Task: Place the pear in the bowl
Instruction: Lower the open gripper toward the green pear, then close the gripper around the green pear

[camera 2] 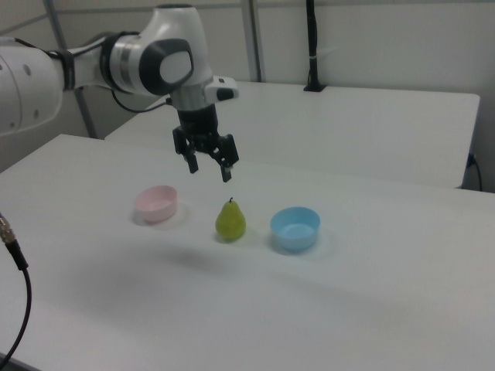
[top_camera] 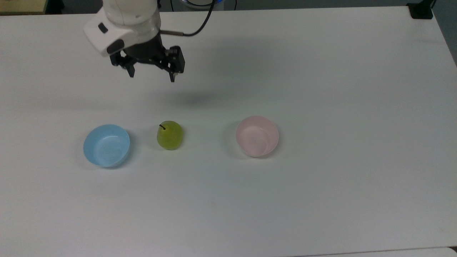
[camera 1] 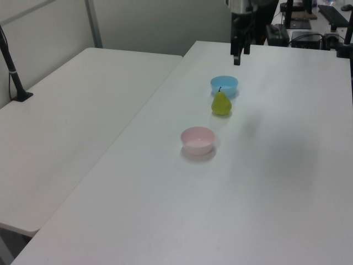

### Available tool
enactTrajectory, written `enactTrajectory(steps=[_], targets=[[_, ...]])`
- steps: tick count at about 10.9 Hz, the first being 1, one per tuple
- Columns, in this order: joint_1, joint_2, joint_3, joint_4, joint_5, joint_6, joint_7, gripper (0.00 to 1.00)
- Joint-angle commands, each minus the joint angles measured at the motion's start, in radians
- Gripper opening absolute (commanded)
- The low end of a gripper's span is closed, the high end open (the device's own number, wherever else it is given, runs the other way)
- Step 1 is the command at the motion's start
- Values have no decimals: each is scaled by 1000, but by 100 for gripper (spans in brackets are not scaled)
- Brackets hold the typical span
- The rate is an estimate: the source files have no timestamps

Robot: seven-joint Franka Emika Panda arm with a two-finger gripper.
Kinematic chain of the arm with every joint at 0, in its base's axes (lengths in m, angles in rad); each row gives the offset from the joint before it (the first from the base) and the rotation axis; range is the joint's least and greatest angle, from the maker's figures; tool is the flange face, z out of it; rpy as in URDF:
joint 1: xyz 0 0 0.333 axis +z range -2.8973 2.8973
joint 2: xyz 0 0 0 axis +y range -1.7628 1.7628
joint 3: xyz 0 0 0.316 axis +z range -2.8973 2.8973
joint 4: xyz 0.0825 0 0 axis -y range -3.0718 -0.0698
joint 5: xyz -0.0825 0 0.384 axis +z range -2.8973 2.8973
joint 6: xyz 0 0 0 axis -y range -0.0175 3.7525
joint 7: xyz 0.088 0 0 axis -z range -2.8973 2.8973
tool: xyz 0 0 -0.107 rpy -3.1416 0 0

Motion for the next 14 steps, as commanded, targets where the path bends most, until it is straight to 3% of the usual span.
enactTrajectory(steps=[1, 6, 11, 12, 14], targets=[[1, 101, 0, -12, 4, 150, -5, 100], [34, 238, 3, -11, -4, 293, 0, 100], [39, 278, 5, -14, -100, 303, -3, 97], [39, 278, 5, -15, -114, 303, -5, 75], [39, 276, 5, -14, -110, 303, 8, 41]])
